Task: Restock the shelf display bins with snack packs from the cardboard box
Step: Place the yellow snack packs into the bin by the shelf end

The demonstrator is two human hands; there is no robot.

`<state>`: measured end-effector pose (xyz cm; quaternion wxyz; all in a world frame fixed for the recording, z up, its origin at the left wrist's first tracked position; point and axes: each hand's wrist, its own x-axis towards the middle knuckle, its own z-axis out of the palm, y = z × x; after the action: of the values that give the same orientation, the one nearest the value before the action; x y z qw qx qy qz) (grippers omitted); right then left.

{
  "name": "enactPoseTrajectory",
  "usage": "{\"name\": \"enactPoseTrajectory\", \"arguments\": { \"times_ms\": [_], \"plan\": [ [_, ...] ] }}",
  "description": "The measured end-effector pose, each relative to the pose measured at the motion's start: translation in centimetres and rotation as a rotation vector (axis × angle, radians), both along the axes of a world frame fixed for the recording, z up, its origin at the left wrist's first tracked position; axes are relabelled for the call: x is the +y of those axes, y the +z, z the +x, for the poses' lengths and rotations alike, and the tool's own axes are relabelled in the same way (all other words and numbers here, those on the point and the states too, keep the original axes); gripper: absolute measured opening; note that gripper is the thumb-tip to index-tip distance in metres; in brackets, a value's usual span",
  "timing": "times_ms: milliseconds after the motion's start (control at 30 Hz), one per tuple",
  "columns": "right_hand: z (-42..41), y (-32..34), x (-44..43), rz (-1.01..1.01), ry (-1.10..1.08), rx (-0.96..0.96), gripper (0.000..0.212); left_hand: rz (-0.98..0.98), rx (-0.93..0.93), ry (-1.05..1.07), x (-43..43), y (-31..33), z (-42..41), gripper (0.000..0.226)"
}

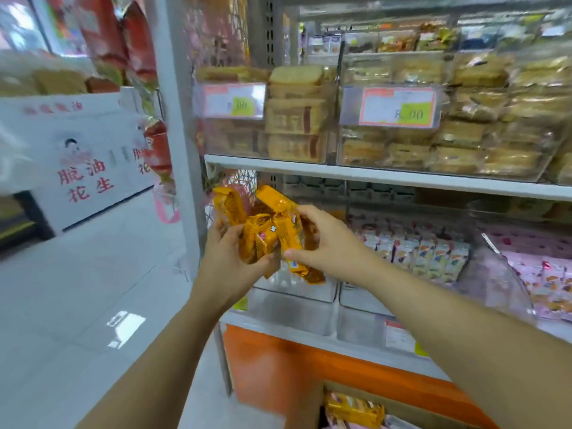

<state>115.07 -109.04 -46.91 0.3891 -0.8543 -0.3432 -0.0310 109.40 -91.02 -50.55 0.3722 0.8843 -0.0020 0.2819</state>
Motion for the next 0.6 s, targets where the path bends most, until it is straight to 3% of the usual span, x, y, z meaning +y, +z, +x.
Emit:
{"name": "enactPoseTrajectory", "arguments": {
  "times_ms": [100, 167, 233, 333, 433, 533, 600],
  "plan": [
    [2.3, -1.8, 1.0, -0.228, -0.060, -0.029, 0.071, 0.081, 0.184, 0.018, 1.7, -1.8, 2.1, 0.043],
    [3.0, -2.5, 1.4, -0.464, -0.090, -0.105, 0.070, 0.188, 0.363, -0.018, 2.4, -3.0, 3.3, 0.065],
    [3.2, -2.7, 1.7, -0.607, -0.078, -0.179, 0.068, 0.250, 0.510, -0.067, 2.7, -3.7, 4.4, 0.073],
    [3.7, -2.4, 2.1, -0.801, -0.042, -0.196, 0.069, 0.334, 0.687, -0.138, 2.7, -3.4, 5.8, 0.061],
    [4.2, -2.0, 2.3, -0.920, -0.038, -0.072, 0.081, 0.354, 0.807, -0.216, 2.9, -2.7, 6.8, 0.041],
    [4.4, -1.7, 2.3, -1.033, -0.034, -0.018, 0.068, 0.330, 0.805, -0.289, 3.0, -2.5, 7.4, 0.018],
    [4.3, -1.4, 2.2, -1.087, -0.033, -0.029, 0.059, 0.269, 0.779, -0.348, 2.7, -2.9, 7.7, 0.016]
  ]
}}
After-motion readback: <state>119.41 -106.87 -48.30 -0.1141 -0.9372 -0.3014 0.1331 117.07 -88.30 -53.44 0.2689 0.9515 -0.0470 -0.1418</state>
